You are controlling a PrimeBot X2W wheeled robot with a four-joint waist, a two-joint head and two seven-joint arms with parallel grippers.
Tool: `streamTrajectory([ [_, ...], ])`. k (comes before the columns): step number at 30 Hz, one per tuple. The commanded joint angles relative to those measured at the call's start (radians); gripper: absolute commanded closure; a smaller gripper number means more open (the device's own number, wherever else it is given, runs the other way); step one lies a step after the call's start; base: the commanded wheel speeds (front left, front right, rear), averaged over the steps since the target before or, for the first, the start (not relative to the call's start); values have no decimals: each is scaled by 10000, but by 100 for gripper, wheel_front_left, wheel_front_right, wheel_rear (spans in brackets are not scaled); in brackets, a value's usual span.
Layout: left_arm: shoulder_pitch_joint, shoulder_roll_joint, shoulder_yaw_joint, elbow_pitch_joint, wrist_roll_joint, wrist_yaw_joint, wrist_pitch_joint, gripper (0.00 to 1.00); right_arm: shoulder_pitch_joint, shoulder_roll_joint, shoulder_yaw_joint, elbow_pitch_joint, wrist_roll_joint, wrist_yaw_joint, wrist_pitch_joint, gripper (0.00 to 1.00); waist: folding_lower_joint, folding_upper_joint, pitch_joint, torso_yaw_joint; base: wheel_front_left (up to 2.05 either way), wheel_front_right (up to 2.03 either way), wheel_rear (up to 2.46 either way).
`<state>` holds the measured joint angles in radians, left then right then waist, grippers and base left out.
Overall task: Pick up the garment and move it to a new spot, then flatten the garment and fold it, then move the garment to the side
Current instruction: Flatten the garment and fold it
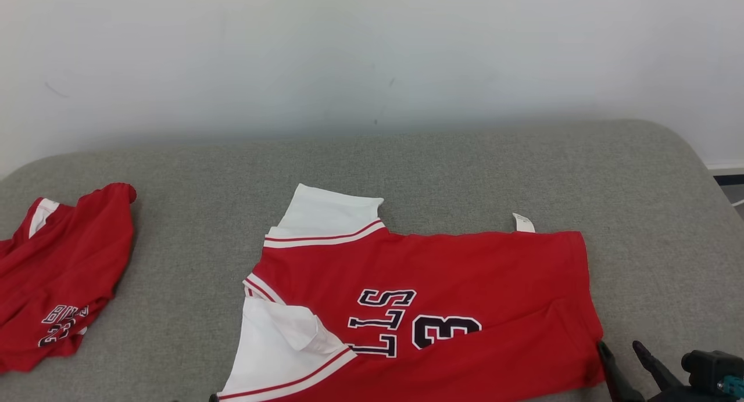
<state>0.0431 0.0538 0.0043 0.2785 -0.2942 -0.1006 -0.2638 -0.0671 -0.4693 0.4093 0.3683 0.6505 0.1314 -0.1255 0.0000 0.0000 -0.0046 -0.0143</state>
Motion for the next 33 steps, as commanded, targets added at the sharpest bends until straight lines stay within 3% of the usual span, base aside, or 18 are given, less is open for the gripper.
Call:
streamTrajectory([
  [1, 192, -1, 100, -301, 266, 90, -14, 0, 165, 166, -246, -192, -272, -11, -140, 0, 0, 0, -27, 66, 0, 0, 0],
  [12, 206, -23, 403, -1817, 1320, 602, -14, 0, 490, 1303, -1574, -1030, -1614, -12, -782, 0, 0, 0, -30, 318, 0, 0, 0],
  [20, 98, -28, 484, -2147, 1230, 886, -14, 0, 732, 2135, -2287, -1428, -2384, -12, -799, 0, 0, 0, 50, 375, 0, 0, 0],
  [27, -619, 47, 378, -1716, 1376, 423, -14, 0, 471, 2253, -2437, -1660, -2696, -11, -515, 0, 0, 0, 205, 123, 0, 0, 0],
  [33, -2029, 729, 44, -753, 1319, -53, 78, 0, -116, 2297, -2232, -1678, -2804, -12, -327, 0, 0, 0, 365, -349, 0, 0, 0],
])
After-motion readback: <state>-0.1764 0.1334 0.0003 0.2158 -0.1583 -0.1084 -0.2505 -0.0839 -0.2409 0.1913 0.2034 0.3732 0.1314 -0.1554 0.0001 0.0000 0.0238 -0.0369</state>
